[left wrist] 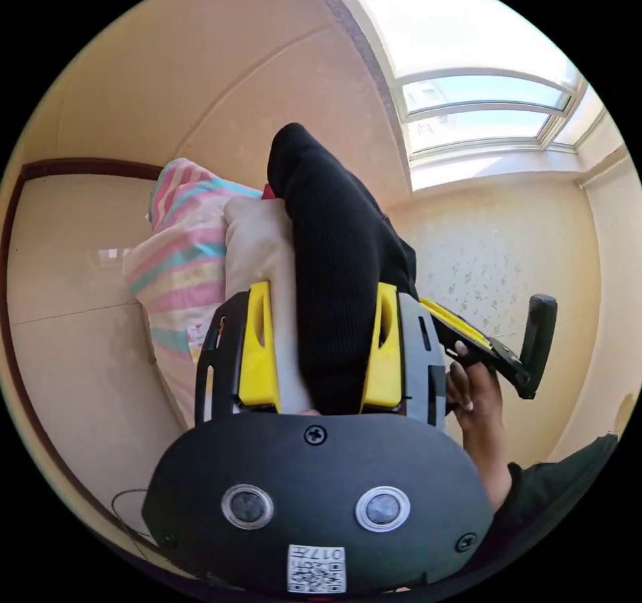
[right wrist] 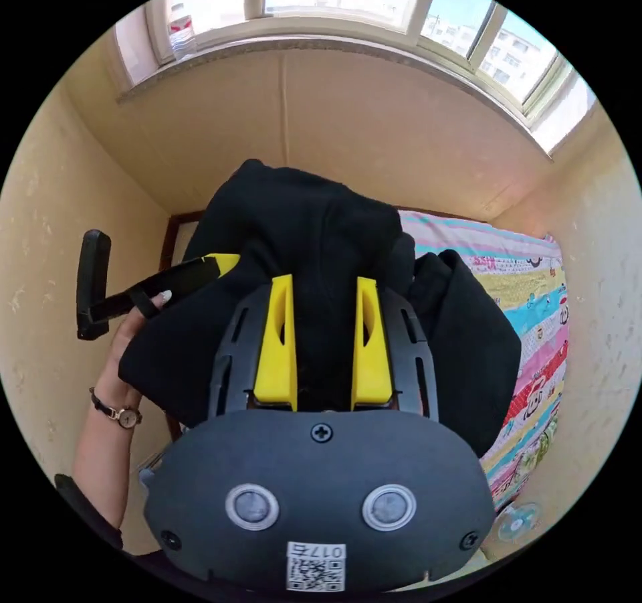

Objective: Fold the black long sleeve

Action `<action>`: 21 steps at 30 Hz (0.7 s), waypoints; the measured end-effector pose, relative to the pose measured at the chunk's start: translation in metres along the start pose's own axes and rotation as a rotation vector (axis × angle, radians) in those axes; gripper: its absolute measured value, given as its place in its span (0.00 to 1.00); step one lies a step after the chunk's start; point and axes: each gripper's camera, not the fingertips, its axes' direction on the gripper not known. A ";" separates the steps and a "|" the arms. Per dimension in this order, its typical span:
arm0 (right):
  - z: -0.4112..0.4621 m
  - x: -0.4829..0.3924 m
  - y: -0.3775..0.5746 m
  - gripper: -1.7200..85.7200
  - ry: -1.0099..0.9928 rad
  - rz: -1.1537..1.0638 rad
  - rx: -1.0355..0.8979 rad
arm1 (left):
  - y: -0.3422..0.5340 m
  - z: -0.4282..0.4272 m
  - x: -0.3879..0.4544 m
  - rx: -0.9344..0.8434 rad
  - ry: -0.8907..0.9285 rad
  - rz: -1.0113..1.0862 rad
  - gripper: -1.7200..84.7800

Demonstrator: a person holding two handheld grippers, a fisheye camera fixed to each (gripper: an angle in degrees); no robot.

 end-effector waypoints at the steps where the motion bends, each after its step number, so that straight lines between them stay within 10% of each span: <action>1: -0.006 -0.003 0.000 0.16 0.027 -0.035 -0.041 | 0.006 -0.003 0.011 -0.029 0.000 0.044 0.26; 21: -0.037 0.129 0.034 0.15 -0.289 0.114 -0.016 | 0.110 0.007 0.004 0.162 -0.120 -0.155 0.28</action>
